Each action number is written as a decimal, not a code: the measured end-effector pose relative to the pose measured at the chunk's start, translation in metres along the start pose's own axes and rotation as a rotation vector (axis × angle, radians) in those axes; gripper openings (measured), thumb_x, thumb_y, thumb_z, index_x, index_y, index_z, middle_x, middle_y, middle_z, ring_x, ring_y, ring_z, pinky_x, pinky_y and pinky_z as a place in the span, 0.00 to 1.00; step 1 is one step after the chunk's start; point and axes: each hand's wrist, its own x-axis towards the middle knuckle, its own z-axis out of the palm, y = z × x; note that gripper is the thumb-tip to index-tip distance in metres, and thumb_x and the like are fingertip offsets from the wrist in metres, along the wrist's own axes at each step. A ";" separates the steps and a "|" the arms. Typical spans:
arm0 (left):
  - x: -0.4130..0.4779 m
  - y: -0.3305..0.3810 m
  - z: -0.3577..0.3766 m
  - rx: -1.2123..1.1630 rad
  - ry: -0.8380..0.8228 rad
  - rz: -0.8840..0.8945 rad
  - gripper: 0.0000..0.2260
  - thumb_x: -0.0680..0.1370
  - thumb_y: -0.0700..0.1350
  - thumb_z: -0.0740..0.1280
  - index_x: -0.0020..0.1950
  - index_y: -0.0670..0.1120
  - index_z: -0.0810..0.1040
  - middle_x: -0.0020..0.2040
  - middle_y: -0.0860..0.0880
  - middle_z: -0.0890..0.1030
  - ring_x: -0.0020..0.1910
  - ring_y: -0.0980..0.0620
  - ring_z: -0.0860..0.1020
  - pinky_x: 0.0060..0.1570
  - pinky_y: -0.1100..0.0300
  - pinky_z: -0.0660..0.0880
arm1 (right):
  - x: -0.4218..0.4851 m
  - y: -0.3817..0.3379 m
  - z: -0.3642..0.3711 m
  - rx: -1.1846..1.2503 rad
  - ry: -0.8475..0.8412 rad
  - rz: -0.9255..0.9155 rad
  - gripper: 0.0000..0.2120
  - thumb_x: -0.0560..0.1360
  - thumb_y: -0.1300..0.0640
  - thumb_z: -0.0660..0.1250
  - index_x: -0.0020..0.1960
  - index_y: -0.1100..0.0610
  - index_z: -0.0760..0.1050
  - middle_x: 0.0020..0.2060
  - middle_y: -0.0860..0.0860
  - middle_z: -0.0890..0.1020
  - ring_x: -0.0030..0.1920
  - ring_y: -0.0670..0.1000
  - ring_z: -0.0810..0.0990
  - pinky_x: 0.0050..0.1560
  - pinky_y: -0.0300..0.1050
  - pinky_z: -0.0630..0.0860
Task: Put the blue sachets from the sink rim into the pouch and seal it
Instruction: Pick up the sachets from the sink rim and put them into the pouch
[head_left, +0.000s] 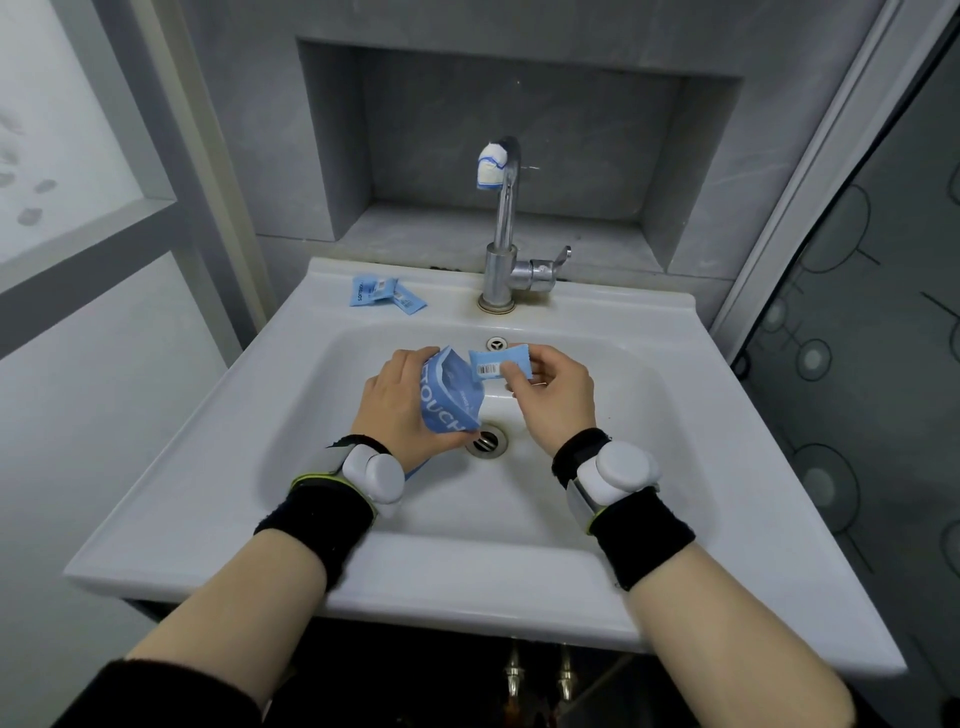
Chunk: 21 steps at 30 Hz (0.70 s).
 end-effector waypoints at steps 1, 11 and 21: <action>0.000 0.000 0.000 -0.003 0.000 -0.002 0.46 0.57 0.68 0.75 0.69 0.51 0.63 0.61 0.52 0.71 0.58 0.51 0.71 0.56 0.59 0.66 | 0.000 0.000 0.000 -0.003 0.000 -0.010 0.11 0.75 0.58 0.69 0.57 0.59 0.79 0.47 0.51 0.84 0.45 0.51 0.83 0.50 0.43 0.80; 0.000 -0.001 0.000 -0.020 0.005 0.007 0.46 0.58 0.67 0.75 0.70 0.51 0.63 0.61 0.52 0.71 0.58 0.51 0.71 0.56 0.57 0.67 | 0.001 0.003 0.002 0.009 0.016 -0.053 0.07 0.75 0.56 0.69 0.53 0.54 0.80 0.41 0.43 0.81 0.39 0.32 0.79 0.39 0.24 0.72; -0.001 0.001 -0.001 -0.018 -0.002 0.013 0.46 0.57 0.68 0.74 0.69 0.51 0.64 0.61 0.52 0.71 0.57 0.51 0.71 0.55 0.58 0.66 | 0.000 0.001 0.002 0.048 0.006 -0.071 0.05 0.76 0.56 0.67 0.51 0.51 0.79 0.40 0.42 0.82 0.39 0.36 0.80 0.40 0.28 0.75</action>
